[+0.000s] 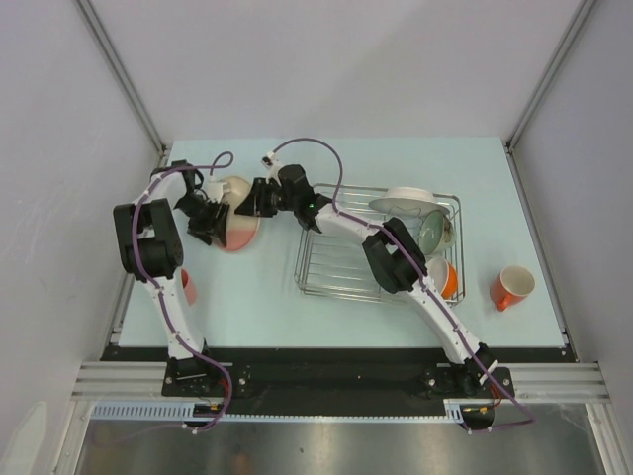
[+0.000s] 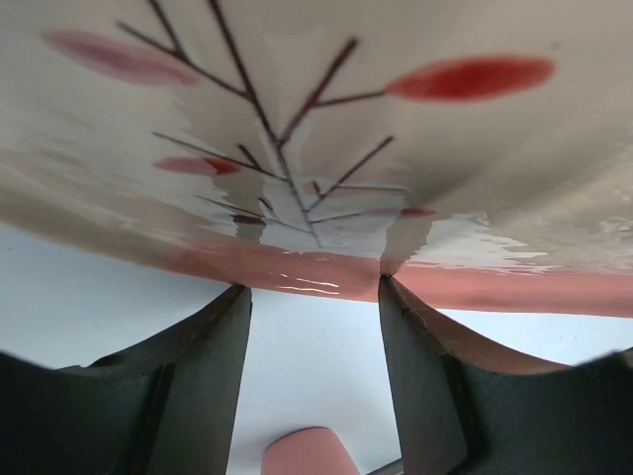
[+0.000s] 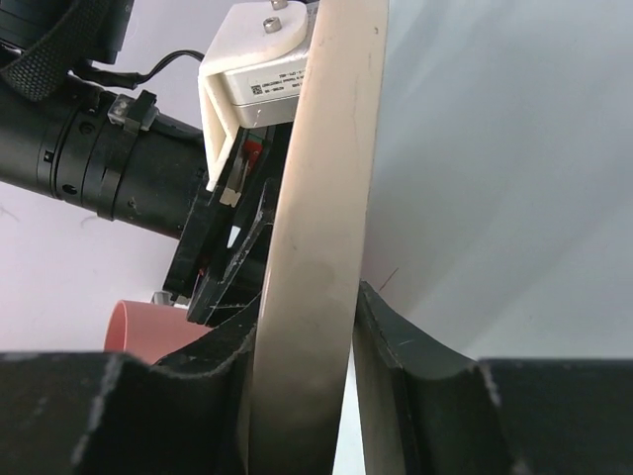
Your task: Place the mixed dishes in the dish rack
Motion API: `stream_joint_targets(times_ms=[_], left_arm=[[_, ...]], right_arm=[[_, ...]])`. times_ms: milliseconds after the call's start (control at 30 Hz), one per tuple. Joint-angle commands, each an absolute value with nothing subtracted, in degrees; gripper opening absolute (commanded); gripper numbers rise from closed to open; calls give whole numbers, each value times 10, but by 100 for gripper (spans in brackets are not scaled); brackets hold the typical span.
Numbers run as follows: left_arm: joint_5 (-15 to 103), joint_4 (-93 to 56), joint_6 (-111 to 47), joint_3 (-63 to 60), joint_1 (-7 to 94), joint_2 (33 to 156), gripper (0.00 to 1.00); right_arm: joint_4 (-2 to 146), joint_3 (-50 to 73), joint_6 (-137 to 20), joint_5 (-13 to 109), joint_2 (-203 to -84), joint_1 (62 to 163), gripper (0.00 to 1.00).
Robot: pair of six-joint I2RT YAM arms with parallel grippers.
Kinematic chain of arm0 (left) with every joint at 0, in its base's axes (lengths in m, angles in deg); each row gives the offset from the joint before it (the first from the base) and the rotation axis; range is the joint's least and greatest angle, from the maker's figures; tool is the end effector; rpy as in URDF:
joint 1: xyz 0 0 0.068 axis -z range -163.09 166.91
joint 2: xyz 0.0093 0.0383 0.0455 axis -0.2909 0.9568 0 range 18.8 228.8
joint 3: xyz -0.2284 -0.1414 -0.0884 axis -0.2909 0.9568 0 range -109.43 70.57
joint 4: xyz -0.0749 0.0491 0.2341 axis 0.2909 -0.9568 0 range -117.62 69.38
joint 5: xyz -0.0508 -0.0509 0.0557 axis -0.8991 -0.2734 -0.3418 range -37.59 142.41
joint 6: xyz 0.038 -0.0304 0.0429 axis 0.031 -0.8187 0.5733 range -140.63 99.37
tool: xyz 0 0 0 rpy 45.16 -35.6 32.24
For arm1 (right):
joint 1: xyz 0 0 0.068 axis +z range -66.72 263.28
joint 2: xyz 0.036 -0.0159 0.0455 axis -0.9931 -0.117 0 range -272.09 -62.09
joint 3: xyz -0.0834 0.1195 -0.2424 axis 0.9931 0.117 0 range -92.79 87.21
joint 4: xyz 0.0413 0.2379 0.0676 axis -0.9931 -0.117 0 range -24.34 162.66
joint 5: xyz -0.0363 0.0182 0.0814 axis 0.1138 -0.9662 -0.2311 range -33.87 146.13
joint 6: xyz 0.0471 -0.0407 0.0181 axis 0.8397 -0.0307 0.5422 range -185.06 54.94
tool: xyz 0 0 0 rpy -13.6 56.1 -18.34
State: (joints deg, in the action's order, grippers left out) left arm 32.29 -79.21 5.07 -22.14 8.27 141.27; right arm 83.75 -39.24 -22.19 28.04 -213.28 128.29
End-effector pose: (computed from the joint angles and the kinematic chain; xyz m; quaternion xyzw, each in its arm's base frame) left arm 0.4013 0.0433 0.1595 0.1485 0.9733 -0.1627 0.0650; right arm 0.4165 0.4503 0.1745 -0.1642 0.7597 0.5535 0.2993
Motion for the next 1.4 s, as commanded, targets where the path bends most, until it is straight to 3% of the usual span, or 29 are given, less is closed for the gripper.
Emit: stream_joint_targets(times_ms=[0,100,167,267,300,333,600,800,1033,1167,1367], left_arm=[[153,-687,49,-202,147,1448,58],[159,-688,43,-199,142,1440,57],[159,-689,35,-200,132,1431,64],[158,-694,25,-208,124,1396,77],[153,-697,21,-211,124,1383,94],[151,-700,20,-221,123,1362,99],[100,-795,19,-294,123,1304,100],[128,-769,20,-230,121,1261,100],[125,-775,20,-185,128,1219,100],[127,-786,27,-161,154,1175,100],[134,-804,14,-183,199,1131,100]], right_arm=[[865,-427,-233,146,-2112,1365,0],[767,-430,-322,193,-2079,1362,0],[722,-427,-398,220,-2055,1352,0],[666,-375,-457,263,-1983,1329,0],[675,-353,-464,278,-1962,1323,0],[679,-333,-475,283,-1923,1313,0],[643,-283,-530,284,-1863,1282,0],[637,-286,-549,284,-1855,1272,0],[593,-351,-607,306,-1870,1240,0],[546,-457,-649,333,-1891,1215,0],[531,-459,-675,339,-1845,1169,0]])
